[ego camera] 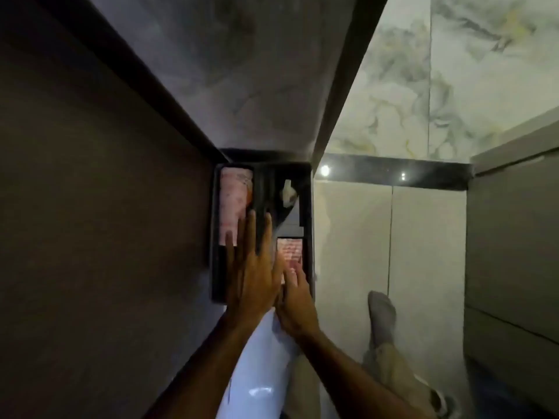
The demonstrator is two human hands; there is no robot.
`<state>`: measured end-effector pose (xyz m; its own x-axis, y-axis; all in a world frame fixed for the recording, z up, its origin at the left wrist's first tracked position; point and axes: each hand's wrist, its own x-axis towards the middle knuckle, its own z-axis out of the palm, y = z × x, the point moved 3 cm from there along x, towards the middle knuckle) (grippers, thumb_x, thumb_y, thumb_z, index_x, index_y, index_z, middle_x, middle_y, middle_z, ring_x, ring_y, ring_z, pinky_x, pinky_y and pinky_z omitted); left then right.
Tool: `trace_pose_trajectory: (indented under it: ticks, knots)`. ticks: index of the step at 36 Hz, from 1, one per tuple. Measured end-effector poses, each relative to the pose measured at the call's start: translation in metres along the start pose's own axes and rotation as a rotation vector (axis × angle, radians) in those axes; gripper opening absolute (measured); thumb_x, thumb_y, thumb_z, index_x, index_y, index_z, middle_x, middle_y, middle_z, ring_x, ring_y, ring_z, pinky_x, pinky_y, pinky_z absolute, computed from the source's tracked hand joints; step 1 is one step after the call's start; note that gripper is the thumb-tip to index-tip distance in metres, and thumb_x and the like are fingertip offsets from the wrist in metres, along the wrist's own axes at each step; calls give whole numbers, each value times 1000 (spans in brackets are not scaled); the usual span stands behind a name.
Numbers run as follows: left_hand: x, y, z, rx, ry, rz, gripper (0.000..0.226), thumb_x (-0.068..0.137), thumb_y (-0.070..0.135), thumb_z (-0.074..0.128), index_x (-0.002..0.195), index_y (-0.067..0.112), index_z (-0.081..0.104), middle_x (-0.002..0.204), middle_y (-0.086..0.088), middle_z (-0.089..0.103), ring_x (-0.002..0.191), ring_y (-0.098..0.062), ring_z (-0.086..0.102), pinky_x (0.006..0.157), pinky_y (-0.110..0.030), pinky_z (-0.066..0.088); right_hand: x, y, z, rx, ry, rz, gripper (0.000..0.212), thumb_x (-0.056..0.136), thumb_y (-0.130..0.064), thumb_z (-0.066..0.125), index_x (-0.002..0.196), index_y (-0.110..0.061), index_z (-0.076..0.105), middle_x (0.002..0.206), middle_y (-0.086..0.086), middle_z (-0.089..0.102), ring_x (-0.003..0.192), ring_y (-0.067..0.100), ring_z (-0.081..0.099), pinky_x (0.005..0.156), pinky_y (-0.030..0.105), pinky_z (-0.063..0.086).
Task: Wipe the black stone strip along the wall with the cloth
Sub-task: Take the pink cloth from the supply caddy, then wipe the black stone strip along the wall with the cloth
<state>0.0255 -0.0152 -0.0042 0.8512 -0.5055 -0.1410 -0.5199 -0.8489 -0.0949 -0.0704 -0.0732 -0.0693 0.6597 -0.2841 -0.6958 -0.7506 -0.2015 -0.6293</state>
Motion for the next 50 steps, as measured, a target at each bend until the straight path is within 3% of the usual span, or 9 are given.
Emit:
trace_pose_trajectory:
  ticks: [3, 7, 10, 23, 32, 38, 41, 44, 50]
  knots:
    - [44, -9, 57, -181, -29, -44, 68, 116, 47, 34, 174, 15, 19, 182, -16, 17, 169, -34, 18, 134, -63, 28, 56, 20, 24, 124, 52, 36, 45, 117, -52, 41, 158, -36, 46, 161, -6, 56, 158, 24, 48, 125, 18, 38]
    - [85, -16, 118, -220, -43, 57, 77, 111, 48, 28, 174, 8, 8, 183, -20, 11, 170, -37, 12, 138, -62, 15, 111, 63, 49, -400, -76, 28, 83, 113, -34, 57, 178, -23, 7, 187, 10, -7, 174, 36, -2, 138, 53, 28]
    - [92, -14, 148, -232, -19, -5, 78, 112, 45, 34, 174, 4, 9, 183, -21, 11, 170, -36, 11, 140, -58, 9, 130, 87, 59, -467, -55, -10, 90, 113, -40, 58, 178, -29, -3, 185, 8, -20, 173, 38, -8, 134, 55, 32]
    - [89, -10, 154, -252, 162, -26, 75, 113, 35, 45, 173, 2, 14, 181, -21, 22, 169, -37, 21, 137, -56, 8, 143, 81, 54, -605, -70, -78, 71, 110, -40, 64, 169, -22, 30, 175, 22, 28, 154, 50, 39, 115, 58, 52]
    - [86, -19, 125, -111, 94, -39, 77, 118, 53, 26, 175, 7, 1, 184, -19, 4, 172, -35, 5, 137, -64, 15, 49, 18, -29, -570, 254, -421, 74, 90, -47, 85, 154, -16, 64, 154, 17, 67, 127, 35, 76, 84, 34, 72]
    - [80, 10, 56, -80, 147, -65, 76, 114, 49, 26, 175, 5, 9, 185, -16, -3, 172, -32, -2, 141, -50, -2, 39, 16, -141, -308, 367, -389, 56, 110, -33, 41, 165, -23, 47, 174, 10, 40, 151, 37, 59, 110, 48, 64]
    - [78, 56, 31, -152, 97, 111, 74, 114, 43, 30, 174, 5, 14, 184, -19, 7, 171, -35, 11, 137, -61, 18, 58, 28, -199, -195, 316, -264, 58, 111, -36, 31, 167, -31, 44, 179, 0, 32, 164, 29, 39, 130, 53, 45]
    - [74, 113, 18, -170, 65, 250, 68, 113, 37, 37, 171, 2, 27, 180, -25, 20, 167, -43, 24, 132, -66, 30, 90, 32, -249, 159, 352, -72, 62, 110, -73, 35, 166, -48, 37, 173, -8, 44, 153, 15, 55, 127, 52, 50]
    - [100, 206, 43, -233, -226, 154, 68, 109, 41, 36, 166, 4, 41, 176, -23, 34, 163, -42, 33, 128, -66, 36, 171, 51, -310, 128, 325, -16, 58, 115, -65, 28, 169, -46, 29, 176, -9, 39, 153, 9, 49, 128, 46, 47]
